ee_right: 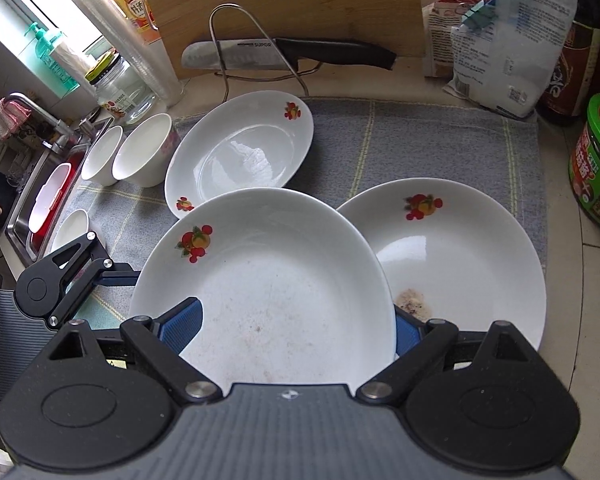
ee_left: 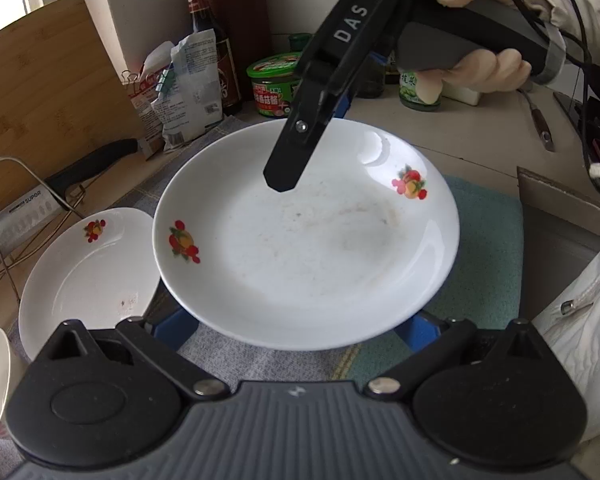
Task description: Organize plates and bowls
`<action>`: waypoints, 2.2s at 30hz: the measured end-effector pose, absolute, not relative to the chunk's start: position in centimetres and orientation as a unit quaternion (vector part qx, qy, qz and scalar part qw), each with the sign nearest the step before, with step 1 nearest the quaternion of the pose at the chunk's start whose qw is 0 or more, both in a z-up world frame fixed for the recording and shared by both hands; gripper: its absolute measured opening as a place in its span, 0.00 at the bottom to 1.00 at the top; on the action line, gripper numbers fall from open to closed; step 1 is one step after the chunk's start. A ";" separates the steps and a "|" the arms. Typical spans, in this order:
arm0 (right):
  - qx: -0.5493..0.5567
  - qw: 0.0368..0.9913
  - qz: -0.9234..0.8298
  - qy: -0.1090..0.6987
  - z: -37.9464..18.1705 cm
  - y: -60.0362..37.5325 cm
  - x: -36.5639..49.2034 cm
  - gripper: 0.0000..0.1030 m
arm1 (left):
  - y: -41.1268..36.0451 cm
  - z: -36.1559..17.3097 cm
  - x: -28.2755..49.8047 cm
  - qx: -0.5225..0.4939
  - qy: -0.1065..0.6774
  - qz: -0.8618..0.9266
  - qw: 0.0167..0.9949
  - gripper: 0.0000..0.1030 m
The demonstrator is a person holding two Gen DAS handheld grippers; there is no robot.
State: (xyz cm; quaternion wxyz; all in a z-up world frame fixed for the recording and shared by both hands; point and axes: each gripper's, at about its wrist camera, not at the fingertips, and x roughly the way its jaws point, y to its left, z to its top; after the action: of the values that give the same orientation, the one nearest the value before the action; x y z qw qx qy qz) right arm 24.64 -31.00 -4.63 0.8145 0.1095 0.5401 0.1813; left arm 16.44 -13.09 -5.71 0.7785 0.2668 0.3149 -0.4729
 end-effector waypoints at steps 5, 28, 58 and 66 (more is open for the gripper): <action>0.119 0.820 0.164 0.535 -4.8 -33.0 24.9 0.94 | -15.0 -6.1 17.8 0.273 0.312 -0.485 0.770 0.99; 0.172 0.821 0.112 0.532 -7.5 -39.1 26.3 0.94 | -20.9 -8.2 21.2 0.281 0.339 -0.507 0.741 0.99; 0.201 0.811 0.100 0.540 -8.7 -39.9 25.9 0.94 | -21.0 -8.9 22.0 0.276 0.357 -0.510 0.733 0.99; 0.203 0.813 0.094 0.537 -8.5 -40.0 25.7 0.94 | -20.9 -9.0 21.9 0.275 0.356 -0.508 0.734 0.99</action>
State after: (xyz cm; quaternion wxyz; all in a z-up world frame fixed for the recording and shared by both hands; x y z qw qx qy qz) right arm 25.71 -39.98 -8.49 0.8135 0.2026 0.5369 0.0944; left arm 21.89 -20.94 -9.01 0.7341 0.2751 0.3561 -0.5085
